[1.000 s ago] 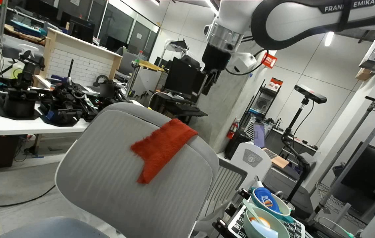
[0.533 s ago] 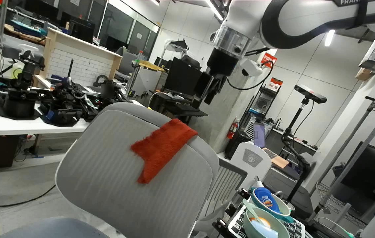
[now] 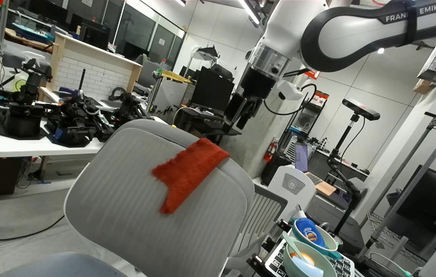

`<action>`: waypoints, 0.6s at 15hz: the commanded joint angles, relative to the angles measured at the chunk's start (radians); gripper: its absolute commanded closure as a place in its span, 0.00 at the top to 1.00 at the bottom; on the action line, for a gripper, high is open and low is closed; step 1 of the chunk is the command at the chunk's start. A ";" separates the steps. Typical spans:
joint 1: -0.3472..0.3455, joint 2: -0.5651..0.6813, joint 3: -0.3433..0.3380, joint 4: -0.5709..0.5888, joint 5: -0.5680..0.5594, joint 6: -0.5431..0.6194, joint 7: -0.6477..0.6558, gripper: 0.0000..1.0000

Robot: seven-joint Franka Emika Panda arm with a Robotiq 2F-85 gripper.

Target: Put the cloth on the other chair

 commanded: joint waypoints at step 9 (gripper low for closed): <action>-0.028 0.167 -0.038 0.050 0.025 0.150 -0.055 1.00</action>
